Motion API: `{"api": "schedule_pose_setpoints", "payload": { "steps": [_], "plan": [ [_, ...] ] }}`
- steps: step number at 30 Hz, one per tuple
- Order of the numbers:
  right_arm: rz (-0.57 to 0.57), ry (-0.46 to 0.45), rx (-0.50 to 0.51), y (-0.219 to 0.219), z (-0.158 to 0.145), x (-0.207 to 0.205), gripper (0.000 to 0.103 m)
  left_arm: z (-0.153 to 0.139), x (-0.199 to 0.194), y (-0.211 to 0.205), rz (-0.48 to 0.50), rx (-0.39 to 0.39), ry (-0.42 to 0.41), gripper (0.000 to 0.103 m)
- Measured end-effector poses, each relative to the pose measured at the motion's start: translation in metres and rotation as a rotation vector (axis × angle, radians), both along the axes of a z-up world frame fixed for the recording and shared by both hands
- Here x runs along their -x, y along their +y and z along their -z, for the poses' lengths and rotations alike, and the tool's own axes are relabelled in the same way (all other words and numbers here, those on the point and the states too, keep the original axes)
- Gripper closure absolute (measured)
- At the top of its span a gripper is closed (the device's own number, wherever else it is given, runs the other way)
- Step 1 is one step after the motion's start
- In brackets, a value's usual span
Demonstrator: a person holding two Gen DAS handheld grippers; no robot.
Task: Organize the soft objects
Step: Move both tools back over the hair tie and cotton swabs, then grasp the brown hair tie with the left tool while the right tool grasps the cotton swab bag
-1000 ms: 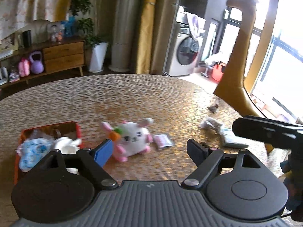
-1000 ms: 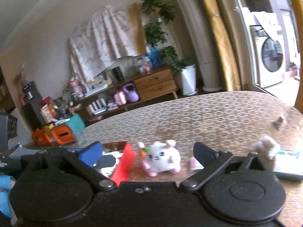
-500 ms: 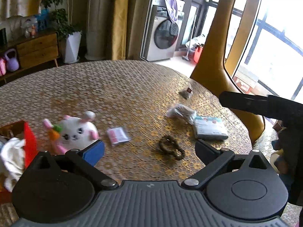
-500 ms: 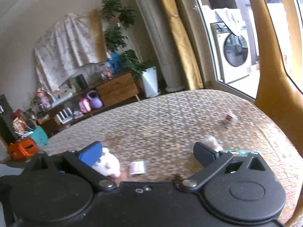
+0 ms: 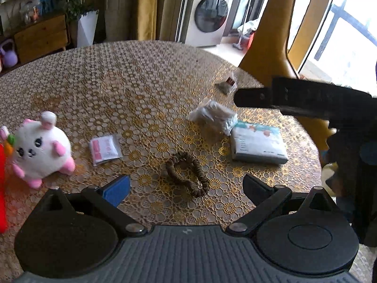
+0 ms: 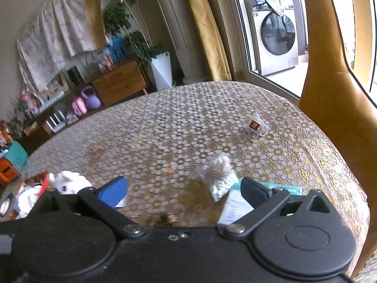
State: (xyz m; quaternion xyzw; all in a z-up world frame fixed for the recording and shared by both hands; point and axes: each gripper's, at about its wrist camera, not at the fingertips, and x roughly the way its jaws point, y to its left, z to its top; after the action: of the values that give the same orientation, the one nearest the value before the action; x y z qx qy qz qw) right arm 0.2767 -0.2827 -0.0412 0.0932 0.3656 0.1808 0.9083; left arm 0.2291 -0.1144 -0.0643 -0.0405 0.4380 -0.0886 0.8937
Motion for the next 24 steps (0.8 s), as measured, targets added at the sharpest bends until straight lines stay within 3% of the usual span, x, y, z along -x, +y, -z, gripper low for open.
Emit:
{"api": "schedule_pose_setpoints", "payload": {
  "steps": [15,24],
  "plan": [
    [-0.078,0.097,0.105,0.009,0.048,-0.074,0.003,0.051,-0.039,-0.025,-0.105,-0.076,0.066,0.001],
    [-0.098,0.115,0.181,0.017,0.075,-0.099,0.005,0.07,-0.046,-0.037,-0.102,-0.092,0.081,0.002]
  ]
}}
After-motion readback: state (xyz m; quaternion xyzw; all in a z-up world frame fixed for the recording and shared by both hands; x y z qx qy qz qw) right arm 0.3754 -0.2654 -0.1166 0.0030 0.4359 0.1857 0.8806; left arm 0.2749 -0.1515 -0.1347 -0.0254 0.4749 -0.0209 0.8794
